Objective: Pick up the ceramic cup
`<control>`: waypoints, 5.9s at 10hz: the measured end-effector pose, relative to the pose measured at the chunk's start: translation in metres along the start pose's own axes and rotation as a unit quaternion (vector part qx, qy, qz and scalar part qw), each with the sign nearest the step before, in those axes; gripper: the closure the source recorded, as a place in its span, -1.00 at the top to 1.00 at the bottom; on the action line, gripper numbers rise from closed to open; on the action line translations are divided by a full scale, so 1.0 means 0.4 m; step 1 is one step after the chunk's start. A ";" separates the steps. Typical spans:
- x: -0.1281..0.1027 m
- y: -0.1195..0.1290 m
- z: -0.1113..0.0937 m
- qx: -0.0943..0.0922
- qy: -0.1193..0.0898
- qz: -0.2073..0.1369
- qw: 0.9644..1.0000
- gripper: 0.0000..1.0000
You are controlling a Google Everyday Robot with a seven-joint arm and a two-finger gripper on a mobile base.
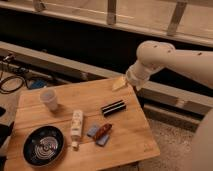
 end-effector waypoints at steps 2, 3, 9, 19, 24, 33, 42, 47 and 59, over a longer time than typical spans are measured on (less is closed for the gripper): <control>0.000 0.000 0.000 0.000 0.000 0.000 1.000 0.58; 0.000 0.000 0.000 0.000 0.000 0.000 1.000 0.58; 0.000 0.000 0.000 0.000 0.000 0.000 1.000 0.58; -0.049 0.058 0.033 0.004 0.002 -0.020 1.000 0.58; -0.072 0.092 0.044 0.005 0.002 -0.030 1.000 0.58; -0.127 0.192 0.066 0.009 0.003 -0.052 0.999 0.58; -0.188 0.315 0.084 0.008 0.003 -0.085 0.996 0.58; -0.233 0.407 0.105 0.002 0.006 -0.108 0.994 0.58; -0.359 0.678 0.178 -0.024 0.009 -0.157 0.987 0.58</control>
